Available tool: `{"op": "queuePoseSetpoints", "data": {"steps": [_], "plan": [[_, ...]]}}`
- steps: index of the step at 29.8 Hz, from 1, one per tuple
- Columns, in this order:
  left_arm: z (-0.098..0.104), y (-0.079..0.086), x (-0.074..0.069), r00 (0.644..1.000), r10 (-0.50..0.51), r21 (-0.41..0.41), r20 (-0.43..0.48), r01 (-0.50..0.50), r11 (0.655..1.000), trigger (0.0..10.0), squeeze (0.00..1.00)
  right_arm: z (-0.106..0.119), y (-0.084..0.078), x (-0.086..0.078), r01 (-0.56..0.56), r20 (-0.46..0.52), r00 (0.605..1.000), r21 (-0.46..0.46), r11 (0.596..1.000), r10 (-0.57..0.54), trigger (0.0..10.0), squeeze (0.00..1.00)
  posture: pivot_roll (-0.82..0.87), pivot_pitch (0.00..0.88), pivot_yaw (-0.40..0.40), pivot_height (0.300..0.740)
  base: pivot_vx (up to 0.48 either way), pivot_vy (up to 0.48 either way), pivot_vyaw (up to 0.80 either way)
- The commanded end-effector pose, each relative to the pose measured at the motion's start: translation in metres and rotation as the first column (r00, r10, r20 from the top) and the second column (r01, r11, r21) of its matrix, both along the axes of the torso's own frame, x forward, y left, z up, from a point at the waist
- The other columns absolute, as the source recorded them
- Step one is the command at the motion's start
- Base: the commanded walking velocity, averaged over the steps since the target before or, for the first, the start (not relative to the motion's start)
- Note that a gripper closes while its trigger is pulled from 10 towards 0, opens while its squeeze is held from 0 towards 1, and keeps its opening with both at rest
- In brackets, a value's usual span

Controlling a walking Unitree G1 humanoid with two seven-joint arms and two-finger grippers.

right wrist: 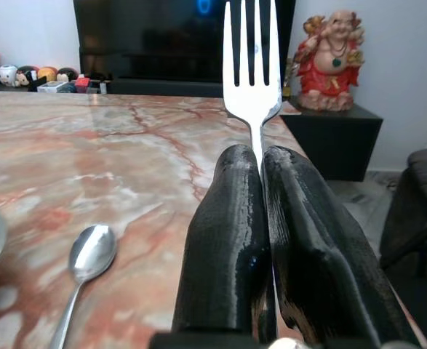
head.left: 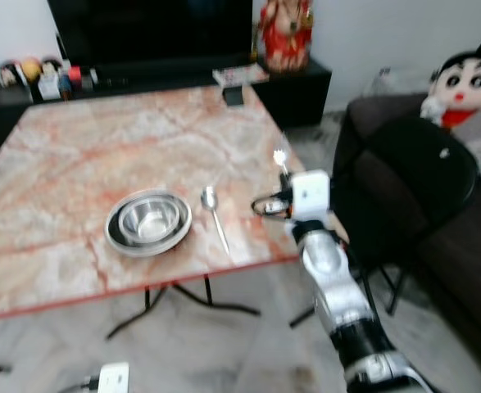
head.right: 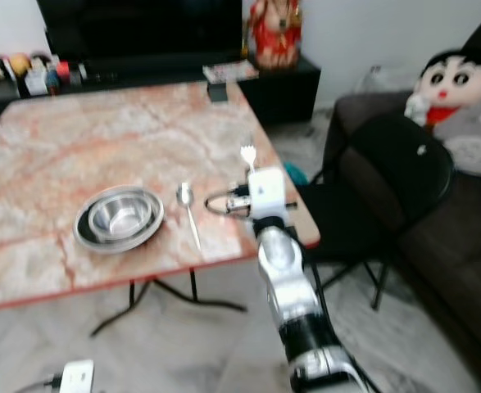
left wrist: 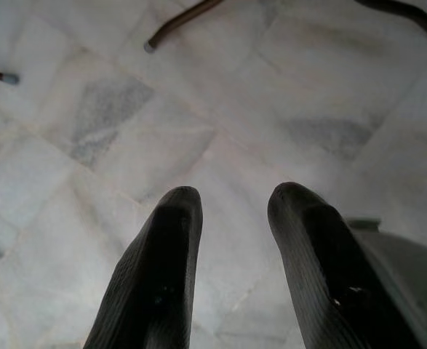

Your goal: Setting the table

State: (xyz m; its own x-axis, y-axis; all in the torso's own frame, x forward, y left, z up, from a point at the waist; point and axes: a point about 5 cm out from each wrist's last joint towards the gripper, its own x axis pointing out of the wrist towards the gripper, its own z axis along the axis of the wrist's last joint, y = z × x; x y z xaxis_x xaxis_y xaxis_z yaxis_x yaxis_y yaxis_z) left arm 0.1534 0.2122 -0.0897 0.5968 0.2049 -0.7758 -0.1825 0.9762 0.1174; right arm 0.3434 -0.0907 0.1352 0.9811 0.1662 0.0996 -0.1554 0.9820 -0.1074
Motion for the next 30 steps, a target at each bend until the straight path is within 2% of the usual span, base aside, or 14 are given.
{"op": "queuePoseSetpoints", "data": {"steps": [1, 4, 14, 19, 30], "plan": [[-0.001, -0.004, -0.001, 1.000, -0.005, -0.007, -0.009, 0.005, 1.000, 10.0, 0.00, -0.001, -0.004, -0.001, 0.011, -0.004, 1.000, 0.004, 1.000, -0.011, 10.0, 0.00, -0.04, 0.000, 0.042, 0.740, 0.480, 0.000, 0.80], [-0.001, -0.002, -0.001, 1.000, -0.002, -0.002, -0.008, 0.001, 1.000, 10.0, 0.00, -0.002, -0.001, -0.002, -0.006, -0.007, 1.000, 0.016, 1.000, 0.006, 10.0, 0.00, -0.03, 0.000, 0.046, 0.740, 0.451, 0.000, 0.53], [0.000, 0.002, 0.000, 1.000, -0.009, 0.007, -0.008, 0.009, 1.000, 10.0, 0.00, -0.016, 0.006, -0.012, -0.032, -0.053, 0.998, 0.006, 0.999, 0.032, 10.0, 0.00, -0.03, 0.000, 0.062, 0.740, 0.000, 0.000, 0.00], [0.001, 0.004, 0.002, 1.000, -0.019, 0.005, -0.010, 0.019, 1.000, 10.0, 0.00, -0.035, 0.001, -0.017, 0.035, -0.148, 0.988, -0.028, 0.999, -0.039, 10.0, 0.00, -0.03, 0.000, 0.071, 0.740, 0.000, 0.000, 0.00], [0.001, 0.005, 0.001, 0.999, -0.031, -0.001, -0.021, 0.031, 1.000, 10.0, 0.00, -0.056, -0.007, -0.015, 0.107, -0.278, 0.953, -0.057, 0.993, -0.119, 10.0, 0.00, -0.02, 0.000, 0.079, 0.740, 0.000, 0.000, 0.00]]}}
